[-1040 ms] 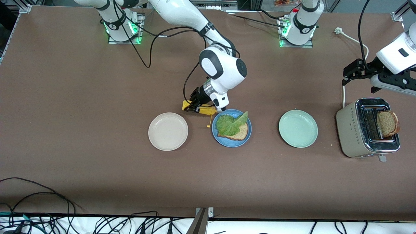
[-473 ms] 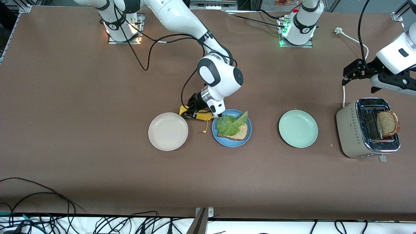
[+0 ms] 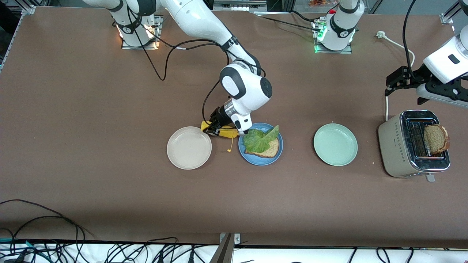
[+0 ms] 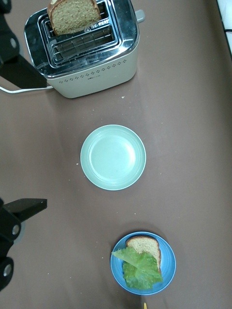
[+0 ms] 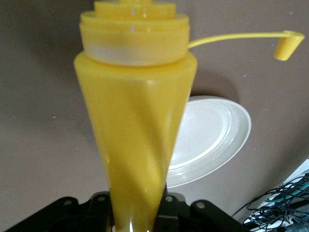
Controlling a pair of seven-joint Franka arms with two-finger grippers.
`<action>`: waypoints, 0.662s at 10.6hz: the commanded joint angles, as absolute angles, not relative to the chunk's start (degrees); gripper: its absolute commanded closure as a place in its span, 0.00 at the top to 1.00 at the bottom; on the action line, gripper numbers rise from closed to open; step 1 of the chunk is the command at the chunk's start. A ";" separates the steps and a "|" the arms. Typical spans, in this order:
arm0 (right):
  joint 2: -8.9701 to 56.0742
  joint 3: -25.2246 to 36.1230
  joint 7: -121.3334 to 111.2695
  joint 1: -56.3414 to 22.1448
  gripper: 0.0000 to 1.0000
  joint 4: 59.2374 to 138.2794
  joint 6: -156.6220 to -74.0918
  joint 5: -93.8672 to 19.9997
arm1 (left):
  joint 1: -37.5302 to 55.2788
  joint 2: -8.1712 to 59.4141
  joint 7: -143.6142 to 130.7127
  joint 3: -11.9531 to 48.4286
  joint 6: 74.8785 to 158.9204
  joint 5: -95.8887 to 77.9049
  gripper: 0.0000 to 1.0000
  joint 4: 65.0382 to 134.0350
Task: Make sandwich in blue plate with both arms
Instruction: 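Tilt the mustard bottle nozzle down over the lettuce with the right gripper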
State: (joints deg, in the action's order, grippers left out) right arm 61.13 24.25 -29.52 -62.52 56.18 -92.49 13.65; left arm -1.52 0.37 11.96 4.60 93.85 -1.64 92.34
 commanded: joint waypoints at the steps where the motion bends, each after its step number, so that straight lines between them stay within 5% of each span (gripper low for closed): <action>1: 56.81 24.52 -29.00 -59.25 0.00 54.92 -95.16 1.47 | -1.58 0.88 12.66 4.57 92.64 -1.93 1.00 90.62; 7: 40.36 20.13 -45.12 -45.72 0.00 67.55 -96.07 -25.44 | -1.50 0.88 12.66 4.66 92.72 -1.93 1.00 90.62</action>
State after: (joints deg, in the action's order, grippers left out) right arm 47.99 21.95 -35.85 -49.25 57.92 -95.86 -16.67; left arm -1.49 0.36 11.96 4.61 93.85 -1.64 92.34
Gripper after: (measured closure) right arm 0.718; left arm 0.000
